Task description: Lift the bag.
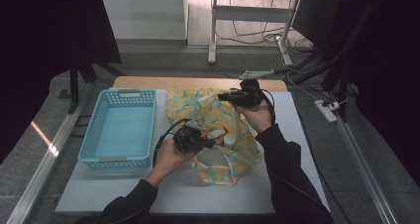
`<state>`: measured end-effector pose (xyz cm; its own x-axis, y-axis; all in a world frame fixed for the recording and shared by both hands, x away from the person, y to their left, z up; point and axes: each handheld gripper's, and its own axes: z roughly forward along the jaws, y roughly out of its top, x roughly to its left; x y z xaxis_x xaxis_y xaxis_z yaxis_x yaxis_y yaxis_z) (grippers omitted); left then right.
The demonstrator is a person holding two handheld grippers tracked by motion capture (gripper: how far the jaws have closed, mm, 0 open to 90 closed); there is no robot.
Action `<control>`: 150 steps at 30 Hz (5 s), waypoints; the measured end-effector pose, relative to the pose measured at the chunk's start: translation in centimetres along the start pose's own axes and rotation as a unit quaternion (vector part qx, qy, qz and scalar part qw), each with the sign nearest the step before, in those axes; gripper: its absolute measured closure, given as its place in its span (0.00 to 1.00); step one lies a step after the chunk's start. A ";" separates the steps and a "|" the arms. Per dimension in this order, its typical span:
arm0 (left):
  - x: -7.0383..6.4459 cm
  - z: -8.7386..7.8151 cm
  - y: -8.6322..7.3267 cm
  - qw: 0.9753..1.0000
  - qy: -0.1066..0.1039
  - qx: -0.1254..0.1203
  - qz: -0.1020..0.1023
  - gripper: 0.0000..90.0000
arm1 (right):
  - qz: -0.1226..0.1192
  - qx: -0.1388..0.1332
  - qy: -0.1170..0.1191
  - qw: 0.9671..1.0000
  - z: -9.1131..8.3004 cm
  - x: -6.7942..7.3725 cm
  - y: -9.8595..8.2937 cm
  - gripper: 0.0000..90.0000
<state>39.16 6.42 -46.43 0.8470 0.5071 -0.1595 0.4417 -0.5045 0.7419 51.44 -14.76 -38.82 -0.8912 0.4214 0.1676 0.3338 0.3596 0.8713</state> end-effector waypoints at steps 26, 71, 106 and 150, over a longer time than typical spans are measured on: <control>0.4 -7.1 5.4 0.995 0.014 -0.094 0.011 1.00 | -0.023 -0.023 -0.013 0.999 -2.8 1.4 4.1 1.00; -2.5 0.8 -2.6 0.996 0.028 0.077 0.021 1.00 | 0.001 0.026 -0.033 0.999 -0.4 -1.2 -0.8 0.99; -1.7 -0.2 -2.4 0.999 0.015 0.047 0.000 1.00 | 0.047 0.146 -0.063 0.986 2.8 -3.0 -7.0 0.99; -0.8 -15.0 12.7 0.986 0.080 -0.134 0.050 1.00 | -0.025 -0.028 -0.052 0.998 -7.8 2.5 10.7 1.00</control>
<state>39.72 10.07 -27.12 0.8151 0.5792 0.0129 0.2458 -0.3659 0.8976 50.39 -16.33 -25.54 -0.8686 0.4894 0.0771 0.2697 0.3366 0.9022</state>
